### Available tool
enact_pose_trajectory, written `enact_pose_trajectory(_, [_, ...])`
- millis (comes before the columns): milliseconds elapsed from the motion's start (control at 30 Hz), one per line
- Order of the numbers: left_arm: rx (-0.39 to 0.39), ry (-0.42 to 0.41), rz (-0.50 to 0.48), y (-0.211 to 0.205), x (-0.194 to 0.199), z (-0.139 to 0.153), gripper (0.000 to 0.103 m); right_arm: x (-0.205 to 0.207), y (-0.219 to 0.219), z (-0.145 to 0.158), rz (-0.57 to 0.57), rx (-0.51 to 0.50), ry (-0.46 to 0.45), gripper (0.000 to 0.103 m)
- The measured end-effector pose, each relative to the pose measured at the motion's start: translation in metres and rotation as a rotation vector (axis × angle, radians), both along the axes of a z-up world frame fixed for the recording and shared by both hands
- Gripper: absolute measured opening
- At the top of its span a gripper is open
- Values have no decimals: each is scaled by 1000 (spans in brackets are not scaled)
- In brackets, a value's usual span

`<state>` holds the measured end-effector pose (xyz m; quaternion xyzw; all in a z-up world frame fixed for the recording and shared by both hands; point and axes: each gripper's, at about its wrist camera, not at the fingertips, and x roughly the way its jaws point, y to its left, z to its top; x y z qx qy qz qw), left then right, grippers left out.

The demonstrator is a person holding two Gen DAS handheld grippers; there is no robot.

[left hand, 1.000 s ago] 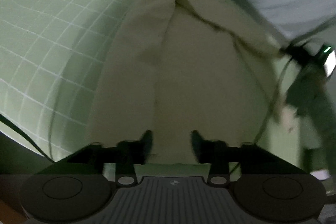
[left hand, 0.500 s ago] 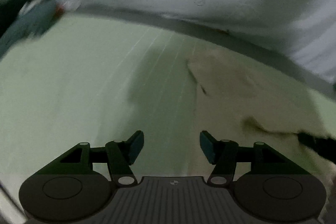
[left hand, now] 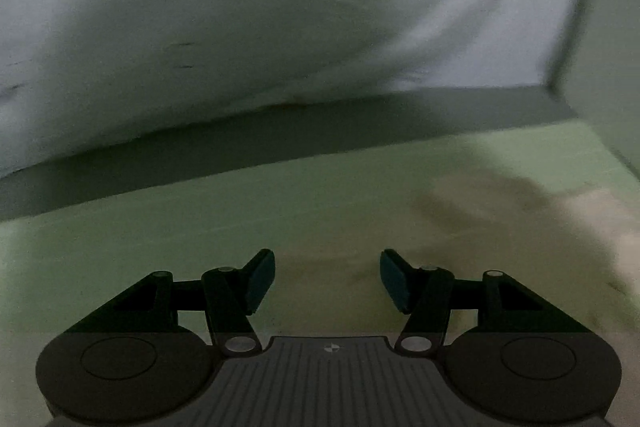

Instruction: Fold clothes

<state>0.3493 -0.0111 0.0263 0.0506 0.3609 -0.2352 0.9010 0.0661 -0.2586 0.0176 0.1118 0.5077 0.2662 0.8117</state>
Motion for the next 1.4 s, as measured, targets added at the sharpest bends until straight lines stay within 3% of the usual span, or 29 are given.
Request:
enact_pose_trajectory(67, [-8,-4,-111,-1,0,4,69,-4,1,3,-28,-2,8,17])
enact_pose_trajectory(100, [2,-13,-137,-1,-2,8,80,-5,0,4,-38,-4,8,22])
enact_pose_trajectory(133, [11,-24,-161,1,-2,10,82,-10,-1,6,-57,-4,10,25])
enact_pose_trajectory(200, [21,-17,-200,4,5,11,82,-13,0,4,-68,-3,21,33])
enact_pose_trajectory(300, [-14,56,-229,8,29,9,82,-16,-4,0,-83,-8,43,33])
enact_pose_trajectory(467, [-116,94,-287,9,40,26,88,-31,4,3,-105,-35,63,34])
enact_pose_trajectory(600, [-169,219,-414,-7,51,30,89,-41,-1,7,-115,-24,67,34])
enact_pose_trajectory(700, [-58,193,-475,-33,50,23,89,-36,-11,15,-165,3,38,36])
enact_pose_trajectory(767, [-48,130,-372,-28,45,20,89,-27,-18,30,-207,17,-18,39])
enact_pose_trajectory(867, [-226,169,-121,11,33,18,89,4,-29,49,-237,54,-99,41])
enact_pose_trajectory(933, [-301,183,-7,32,10,15,89,30,-37,61,-235,94,-151,41])
enact_pose_trajectory(1033, [-290,152,70,42,-33,11,89,89,-44,71,-192,164,-202,41])
enact_pose_trajectory(1100, [-252,145,111,38,-60,3,89,148,-27,70,-90,173,-198,41])
enact_pose_trajectory(1233, [-158,154,201,23,-96,-23,89,213,2,48,78,186,-109,41])
enact_pose_trajectory(1400, [-243,198,319,31,-113,-32,89,262,37,7,203,62,-4,51])
